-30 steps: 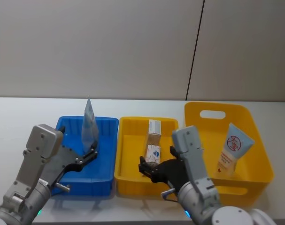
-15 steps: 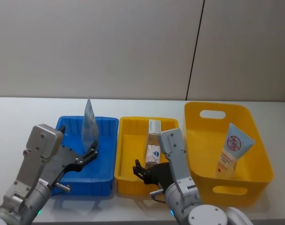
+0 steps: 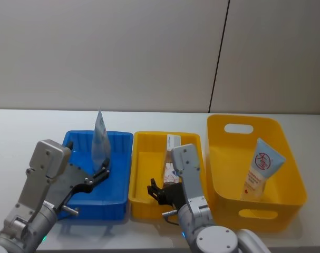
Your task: Bimanual collaborative sorting of washing and personal care products
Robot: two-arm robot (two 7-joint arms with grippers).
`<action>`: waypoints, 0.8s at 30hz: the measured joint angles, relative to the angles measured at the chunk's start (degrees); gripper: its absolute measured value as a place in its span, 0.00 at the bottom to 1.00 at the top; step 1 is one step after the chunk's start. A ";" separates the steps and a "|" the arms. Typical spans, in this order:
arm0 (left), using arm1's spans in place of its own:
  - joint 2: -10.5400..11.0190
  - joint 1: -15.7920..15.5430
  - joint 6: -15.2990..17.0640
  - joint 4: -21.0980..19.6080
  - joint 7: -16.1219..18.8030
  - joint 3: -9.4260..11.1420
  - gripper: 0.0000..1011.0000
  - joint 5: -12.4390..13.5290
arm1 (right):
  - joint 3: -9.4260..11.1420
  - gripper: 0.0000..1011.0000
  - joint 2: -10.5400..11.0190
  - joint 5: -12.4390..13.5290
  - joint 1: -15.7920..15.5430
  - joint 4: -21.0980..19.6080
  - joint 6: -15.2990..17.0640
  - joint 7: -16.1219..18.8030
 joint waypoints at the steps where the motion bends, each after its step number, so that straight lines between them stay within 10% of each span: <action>1: 0.00 0.00 0.00 0.00 0.00 0.00 0.99 0.00 | 0.02 0.99 -0.15 -0.05 0.17 0.37 -0.07 -0.09; 11: 0.00 0.00 0.00 0.00 0.00 0.00 0.99 0.00 | 0.36 0.99 -1.98 -0.51 2.38 4.54 -0.60 -0.52; 24: 0.00 0.00 0.00 0.00 0.00 0.00 0.99 0.00 | 0.53 0.65 -2.95 -0.74 3.50 6.68 -0.88 -0.70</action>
